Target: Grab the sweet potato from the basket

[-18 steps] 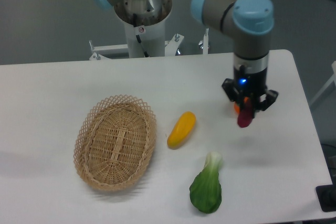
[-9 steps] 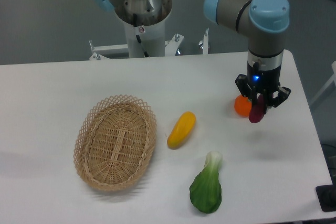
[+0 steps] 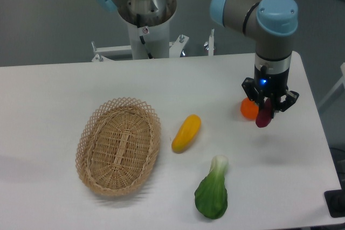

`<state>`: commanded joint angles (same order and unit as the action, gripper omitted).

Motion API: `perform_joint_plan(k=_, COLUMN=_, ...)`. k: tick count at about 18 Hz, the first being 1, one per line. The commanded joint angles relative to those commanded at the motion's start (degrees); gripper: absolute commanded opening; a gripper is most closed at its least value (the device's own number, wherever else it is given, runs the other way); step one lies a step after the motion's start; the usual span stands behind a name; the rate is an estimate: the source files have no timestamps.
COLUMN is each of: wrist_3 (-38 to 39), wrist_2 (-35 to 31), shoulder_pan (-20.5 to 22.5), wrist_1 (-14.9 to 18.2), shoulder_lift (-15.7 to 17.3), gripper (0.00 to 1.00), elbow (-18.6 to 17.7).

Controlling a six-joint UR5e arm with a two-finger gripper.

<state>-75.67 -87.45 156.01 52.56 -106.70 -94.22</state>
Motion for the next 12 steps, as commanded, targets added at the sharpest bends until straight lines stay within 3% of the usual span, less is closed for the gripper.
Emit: perform_joint_plan(k=12, wrist_3=0.5, wrist_2=0.1, shoulder_pan=-0.2, wrist_1=-0.1, shoulder_lift=-0.1, gripper=0.28, elbow=-0.1)
